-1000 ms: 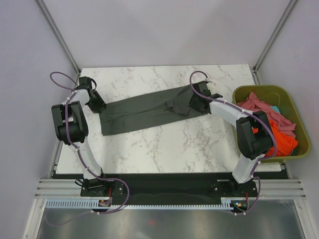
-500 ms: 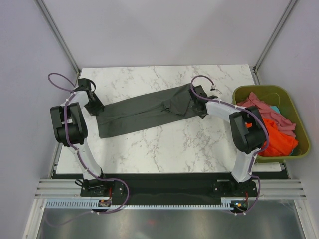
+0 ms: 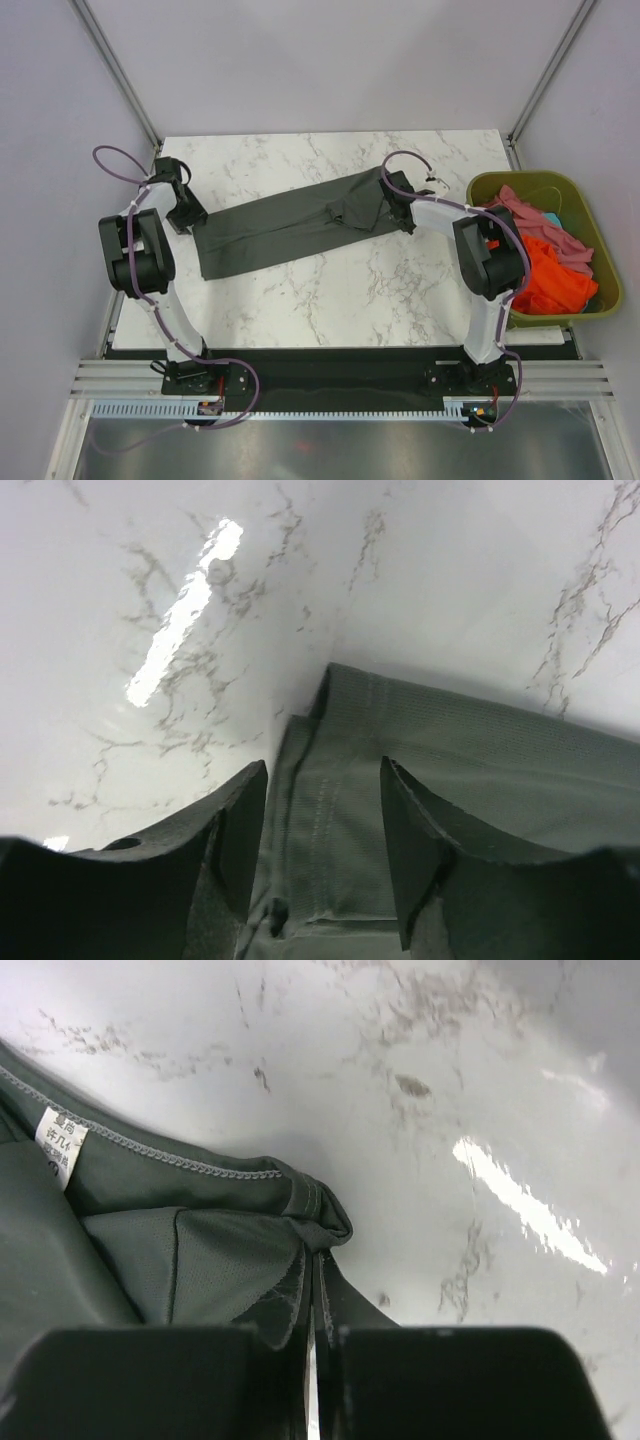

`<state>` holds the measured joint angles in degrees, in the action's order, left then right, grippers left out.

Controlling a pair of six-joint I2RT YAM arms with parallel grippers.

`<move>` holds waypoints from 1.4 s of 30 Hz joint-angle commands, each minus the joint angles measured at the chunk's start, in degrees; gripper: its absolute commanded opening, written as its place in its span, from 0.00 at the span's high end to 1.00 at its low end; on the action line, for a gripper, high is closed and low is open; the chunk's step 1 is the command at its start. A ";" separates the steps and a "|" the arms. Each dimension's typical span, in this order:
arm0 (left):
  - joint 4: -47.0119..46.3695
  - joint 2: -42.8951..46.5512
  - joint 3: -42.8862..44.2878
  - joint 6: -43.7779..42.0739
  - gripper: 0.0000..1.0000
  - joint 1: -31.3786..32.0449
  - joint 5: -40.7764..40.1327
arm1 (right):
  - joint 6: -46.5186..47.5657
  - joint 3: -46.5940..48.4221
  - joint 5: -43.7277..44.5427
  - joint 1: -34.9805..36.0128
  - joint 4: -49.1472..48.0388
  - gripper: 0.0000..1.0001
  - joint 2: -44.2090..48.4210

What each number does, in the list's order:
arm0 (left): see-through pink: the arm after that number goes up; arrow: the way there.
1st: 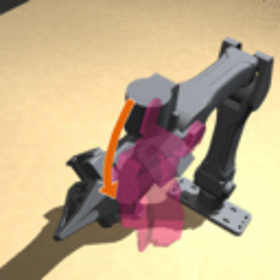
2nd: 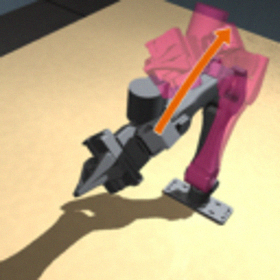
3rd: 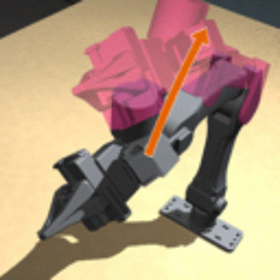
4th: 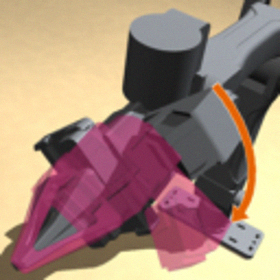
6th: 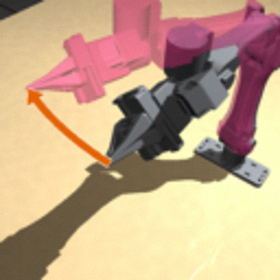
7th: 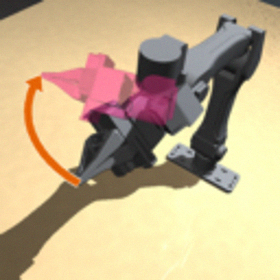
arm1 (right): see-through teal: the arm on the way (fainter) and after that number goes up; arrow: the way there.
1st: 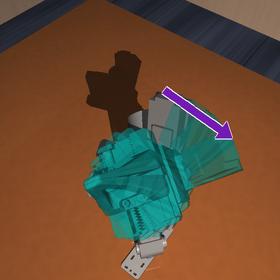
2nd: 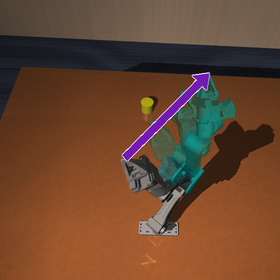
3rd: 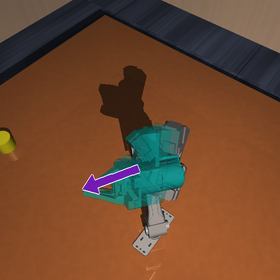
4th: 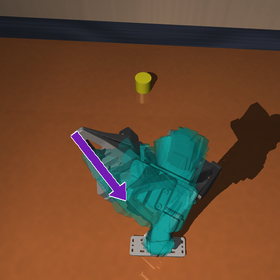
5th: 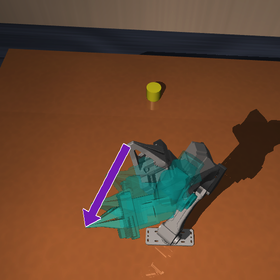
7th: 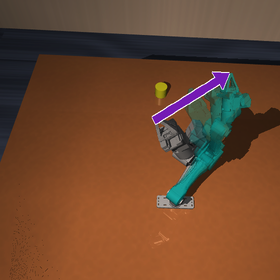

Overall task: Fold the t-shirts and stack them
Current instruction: Fold the tshirt

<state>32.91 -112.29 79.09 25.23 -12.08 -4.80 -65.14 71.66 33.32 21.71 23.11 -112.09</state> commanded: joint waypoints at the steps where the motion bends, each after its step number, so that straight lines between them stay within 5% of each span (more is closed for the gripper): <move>1: 1.72 6.29 -0.60 0.61 0.42 -0.67 -3.81 | 3.61 3.74 3.33 -3.16 1.67 1.00 -3.92; 5: 1.81 9.54 -0.17 -1.41 0.41 -0.49 -1.19 | 10.55 9.63 2.89 -5.89 0.88 1.00 -8.31; 10: 1.64 10.25 -0.34 -6.07 0.41 1.26 12.78 | 21.43 21.20 1.75 -9.93 -0.44 1.00 -15.86; 17: 0.67 7.53 -0.25 -15.03 0.36 9.88 17.27 | 31.91 36.43 -10.98 -15.21 -4.22 0.95 -24.39; 23: 0.76 1.38 0.45 -18.55 0.36 11.37 16.94 | 33.51 39.01 -19.07 -15.65 -4.30 0.60 -20.29; 29: 0.84 -2.84 1.06 -19.26 0.38 13.66 10.79 | 30.69 29.87 -23.56 -15.39 -4.83 0.47 -11.33; 39: 5.05 -1.27 -3.41 -14.87 0.98 13.66 -0.12 | 25.42 9.67 -29.28 -12.32 -10.19 0.35 0.99; 42: 5.85 0.40 -7.27 -12.76 0.98 13.48 -1.96 | 22.17 3.70 -30.86 -11.44 -14.30 0.36 3.28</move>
<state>32.86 -112.38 76.90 9.82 1.65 -0.51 -39.05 80.49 5.34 8.93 13.78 -111.79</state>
